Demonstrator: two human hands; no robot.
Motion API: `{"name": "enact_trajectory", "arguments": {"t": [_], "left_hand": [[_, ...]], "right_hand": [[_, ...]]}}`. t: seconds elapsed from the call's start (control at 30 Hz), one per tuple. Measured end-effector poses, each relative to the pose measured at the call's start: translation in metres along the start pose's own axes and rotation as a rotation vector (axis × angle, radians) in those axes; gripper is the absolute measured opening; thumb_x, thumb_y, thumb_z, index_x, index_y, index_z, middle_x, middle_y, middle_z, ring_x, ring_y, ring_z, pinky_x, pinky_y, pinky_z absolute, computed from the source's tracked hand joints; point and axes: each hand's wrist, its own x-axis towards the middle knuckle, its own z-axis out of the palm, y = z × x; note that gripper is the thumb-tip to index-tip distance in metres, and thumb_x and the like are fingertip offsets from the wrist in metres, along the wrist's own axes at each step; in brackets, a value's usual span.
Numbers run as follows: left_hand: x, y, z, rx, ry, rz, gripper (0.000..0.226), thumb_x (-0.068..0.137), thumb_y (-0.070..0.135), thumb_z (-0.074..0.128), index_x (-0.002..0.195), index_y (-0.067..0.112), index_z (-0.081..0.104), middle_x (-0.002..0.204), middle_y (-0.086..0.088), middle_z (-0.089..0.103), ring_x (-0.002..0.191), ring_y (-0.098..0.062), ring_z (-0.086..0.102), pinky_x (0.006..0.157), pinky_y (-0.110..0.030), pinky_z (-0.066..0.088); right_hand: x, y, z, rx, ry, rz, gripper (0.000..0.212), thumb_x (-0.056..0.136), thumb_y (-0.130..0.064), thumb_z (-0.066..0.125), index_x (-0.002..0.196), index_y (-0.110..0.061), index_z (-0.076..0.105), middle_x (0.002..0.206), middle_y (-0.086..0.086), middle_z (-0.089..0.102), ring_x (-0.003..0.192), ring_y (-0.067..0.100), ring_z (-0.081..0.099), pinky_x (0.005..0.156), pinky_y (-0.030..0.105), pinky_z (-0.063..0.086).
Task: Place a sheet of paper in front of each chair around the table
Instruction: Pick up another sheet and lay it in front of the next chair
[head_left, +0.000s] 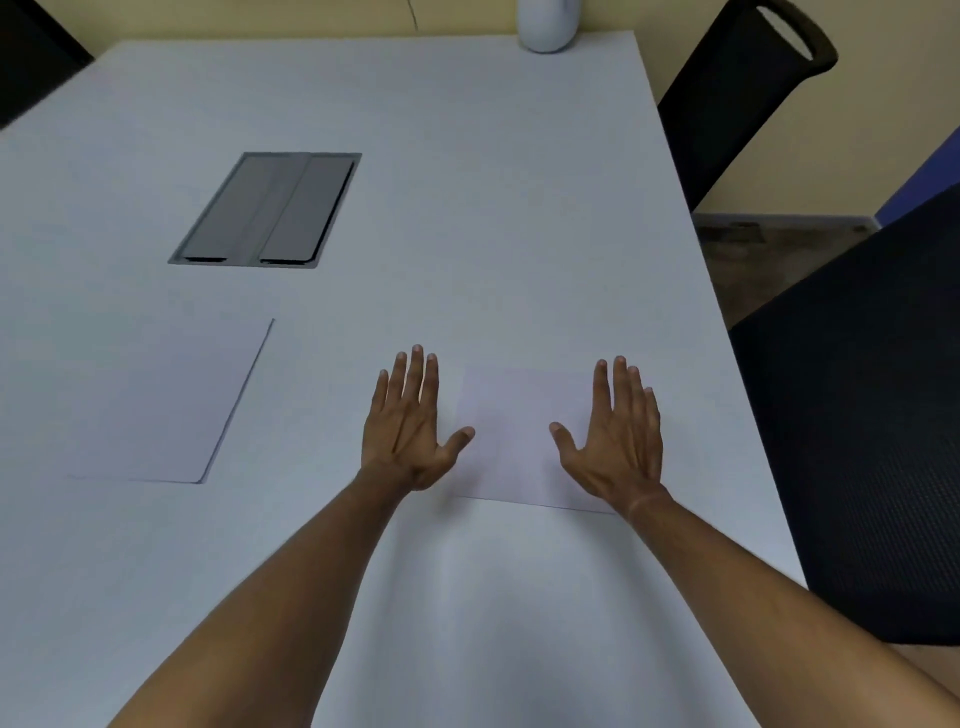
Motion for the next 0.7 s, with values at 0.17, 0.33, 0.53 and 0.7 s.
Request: {"name": "enact_trajectory", "arguments": {"t": [0.17,0.33,0.53,0.7], "left_hand": [[-0.024,-0.019,-0.017,-0.002,0.032,-0.041,0.098,0.084,0.073,0.014,0.152,0.011,-0.02,0.16,-0.01,-0.025,0.147,-0.026,-0.024,0.121,-0.044,-0.01],[-0.051,-0.051,-0.038,-0.018,0.075,-0.083,0.096,0.086,0.071,0.017,0.151,0.012,-0.022,0.159,-0.009,-0.027,0.147,-0.026,-0.026,0.12,-0.044,-0.012],[-0.094,-0.113,-0.063,-0.005,0.131,-0.147,0.096,0.084,0.072,0.015,0.152,0.013,-0.021,0.16,-0.01,-0.026,0.147,-0.025,-0.025,0.12,-0.046,-0.011],[-0.142,-0.19,-0.085,0.018,0.173,-0.178,0.096,0.084,0.072,0.014,0.152,0.013,-0.019,0.16,-0.01,-0.024,0.147,-0.025,-0.023,0.12,-0.048,-0.01]], "right_hand": [[-0.006,-0.036,-0.01,-0.073,0.011,-0.11,0.098,0.085,-0.068,0.035,0.158,-0.01,0.002,0.165,0.015,0.0,0.153,0.03,0.0,0.123,0.049,0.003],[-0.012,-0.081,-0.022,-0.087,0.032,-0.191,0.099,0.086,-0.071,0.03,0.158,-0.011,0.0,0.166,0.014,-0.003,0.153,0.029,-0.004,0.123,0.05,0.002],[-0.026,-0.162,-0.025,-0.072,0.055,-0.26,0.1,0.085,-0.074,0.026,0.157,-0.012,-0.005,0.165,0.013,-0.009,0.153,0.027,-0.009,0.123,0.048,-0.001],[-0.058,-0.249,-0.019,-0.05,0.08,-0.294,0.1,0.086,-0.074,0.026,0.157,-0.011,-0.006,0.165,0.014,-0.009,0.153,0.027,-0.009,0.123,0.049,-0.001]]}}
